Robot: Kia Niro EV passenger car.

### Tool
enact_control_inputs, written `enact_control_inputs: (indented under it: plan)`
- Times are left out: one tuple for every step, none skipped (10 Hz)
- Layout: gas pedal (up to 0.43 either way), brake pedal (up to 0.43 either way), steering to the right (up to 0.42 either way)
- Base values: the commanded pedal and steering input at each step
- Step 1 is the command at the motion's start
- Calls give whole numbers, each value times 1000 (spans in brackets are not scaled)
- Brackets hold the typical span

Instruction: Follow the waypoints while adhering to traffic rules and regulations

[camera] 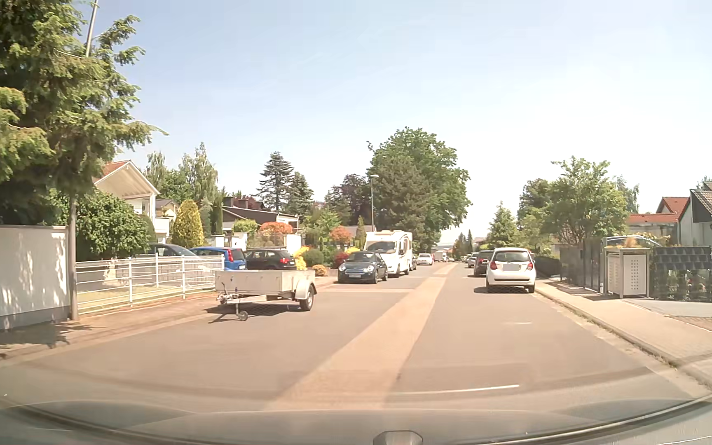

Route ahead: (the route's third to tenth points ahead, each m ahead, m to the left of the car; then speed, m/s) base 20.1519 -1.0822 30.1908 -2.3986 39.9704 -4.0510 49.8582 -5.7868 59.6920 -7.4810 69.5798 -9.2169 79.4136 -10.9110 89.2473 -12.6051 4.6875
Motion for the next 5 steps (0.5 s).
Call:
enact_control_inputs:
  plan:
    - [118,0,136]
    - [118,0,120]
    - [118,0,117]
    - [118,0,119]
    - [118,0,119]
